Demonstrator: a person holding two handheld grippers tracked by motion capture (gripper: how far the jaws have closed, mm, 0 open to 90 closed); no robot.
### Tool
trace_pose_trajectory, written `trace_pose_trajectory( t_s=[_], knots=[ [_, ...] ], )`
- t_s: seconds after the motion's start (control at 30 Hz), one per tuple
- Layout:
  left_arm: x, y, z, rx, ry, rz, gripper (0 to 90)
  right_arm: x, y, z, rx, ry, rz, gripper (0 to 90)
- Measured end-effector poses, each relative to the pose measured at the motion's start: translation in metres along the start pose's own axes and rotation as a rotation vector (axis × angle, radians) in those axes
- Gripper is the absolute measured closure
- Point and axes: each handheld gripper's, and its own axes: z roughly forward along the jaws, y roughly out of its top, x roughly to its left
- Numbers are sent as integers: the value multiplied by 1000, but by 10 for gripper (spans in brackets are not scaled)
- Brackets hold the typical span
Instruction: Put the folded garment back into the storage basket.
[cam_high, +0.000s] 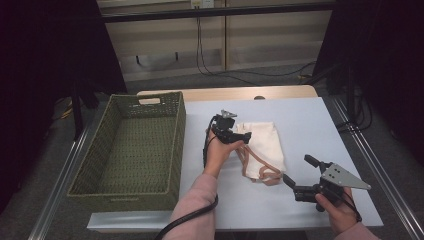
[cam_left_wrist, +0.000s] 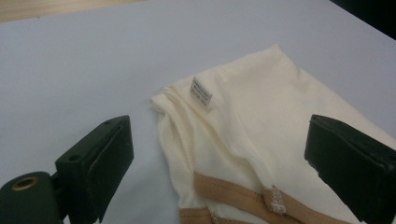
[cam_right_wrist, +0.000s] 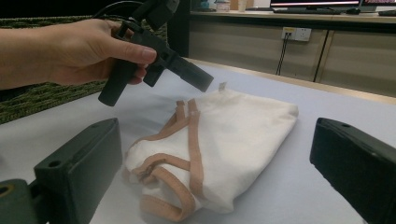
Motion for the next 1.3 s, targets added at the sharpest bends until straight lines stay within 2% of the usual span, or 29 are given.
trace_pose_trajectory(
  t_s=[0.07, 0.13, 0.17, 0.2, 0.3, 0.7, 0.77, 0.8, 0.87, 0.9, 0.93, 1.0, 1.03, 1.07, 1.1, 1.13, 1.17, 1.23, 1.27, 1.3],
  knots=[
    [0, -1, 3, 15, -3, -2, 88, 0, 0, 0, 1, -2, 4, 19],
    [-1, -3, 7, 14, -9, -21, 100, 0, 0, 0, -1, 2, 4, 19],
    [-1, -3, 8, 24, 4, -7, 105, 0, 0, 0, -2, -1, 5, 19],
    [-1, -4, 8, 30, -6, -5, 129, 0, 0, 0, -3, -1, 6, 19],
    [-3, -5, 12, 16, 13, -4, 134, 0, 0, 0, -2, 1, 6, 19],
    [0, -13, 17, 43, 17, -17, 184, 0, 0, 0, -1, 4, 8, 19],
    [0, -13, 19, 48, 15, -18, 187, 0, 0, 0, -3, 5, 7, 19],
    [0, -15, 20, 41, 8, -34, 187, 0, 0, 0, -3, 5, 7, 19],
    [-1, -14, 20, 41, 7, -20, 197, 0, 0, 0, -4, 8, 5, 19],
    [-3, -14, 21, 39, -1, -31, 197, 0, 0, 0, -4, 8, 5, 19],
    [-6, -14, 22, 40, -25, -34, 243, 0, 0, 0, -4, 6, 7, 19],
    [-7, -13, 22, 47, -26, -24, 258, 0, 0, 0, -5, 8, 9, 19],
    [-9, -13, 23, 42, -2, -7, 301, 0, 0, 0, -8, 10, 6, 19],
    [-9, -13, 23, 42, -2, -7, 349, 0, 0, 0, -8, 10, 6, 19],
    [-11, -13, 23, 48, -1, -29, 389, 1, 0, 0, -6, 14, 11, 19],
    [-11, -13, 23, 48, -1, -29, 414, 1, 0, 0, -6, 14, 11, 19],
    [-11, -13, 23, 51, -15, -27, 414, 0, 0, 0, -7, 14, 5, 19],
    [-11, -12, 23, 65, -27, -5, 505, 0, 0, 0, -8, 10, 4, 19],
    [-13, -11, 22, 90, -36, -12, 536, 0, 0, 0, -9, 11, 13, 19],
    [-14, -10, 23, 80, -45, -18, 566, 0, 0, 0, -7, 11, 21, 19]
  ],
)
